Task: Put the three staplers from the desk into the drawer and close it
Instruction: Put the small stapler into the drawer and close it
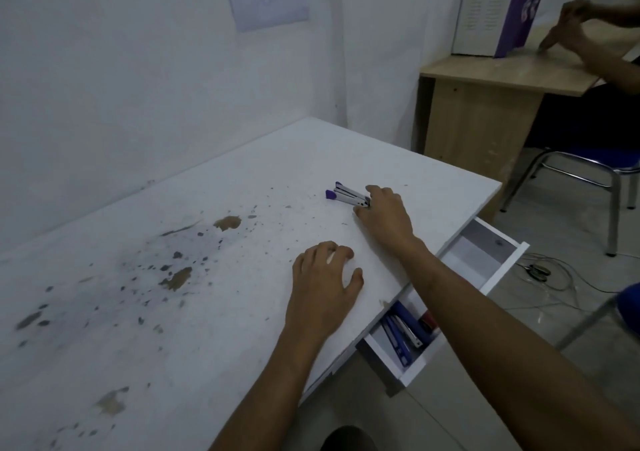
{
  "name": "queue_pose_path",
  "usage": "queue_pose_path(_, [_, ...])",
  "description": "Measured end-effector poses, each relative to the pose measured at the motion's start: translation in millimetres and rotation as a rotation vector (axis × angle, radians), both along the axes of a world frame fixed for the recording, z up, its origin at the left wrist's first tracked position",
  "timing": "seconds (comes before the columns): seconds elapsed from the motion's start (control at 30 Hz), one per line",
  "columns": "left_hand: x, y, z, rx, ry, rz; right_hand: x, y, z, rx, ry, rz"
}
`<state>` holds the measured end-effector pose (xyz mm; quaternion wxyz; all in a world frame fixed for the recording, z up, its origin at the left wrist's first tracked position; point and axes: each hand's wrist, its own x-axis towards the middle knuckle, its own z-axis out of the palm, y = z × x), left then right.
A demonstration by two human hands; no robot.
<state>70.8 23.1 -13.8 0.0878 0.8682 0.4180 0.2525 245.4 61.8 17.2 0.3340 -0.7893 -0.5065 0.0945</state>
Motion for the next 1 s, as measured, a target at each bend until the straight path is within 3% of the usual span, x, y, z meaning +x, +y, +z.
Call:
queue_pose_path(0.13, [1, 1, 0, -0.022, 0.01, 0.015, 0, 22, -6, 0.011, -0.096, -0.054])
queue_pose_path(0.27, [-2, 3, -2, -0.017, 0.016, 0.019, -4, 12, -1, 0.003, -0.03, -0.044])
queue_pose_path(0.43, [-3, 7, -3, -0.027, 0.023, 0.017, 2, -51, 11, 0.108, 0.111, -0.057])
queue_pose_path(0.63, [-3, 4, -5, 0.006, -0.008, -0.019, 31, -163, 13, 0.278, 0.166, -0.217])
queue_pose_path(1.0, [-4, 4, -3, 0.01, 0.01, -0.009, 75, -195, -32, 0.042, -0.088, -0.354])
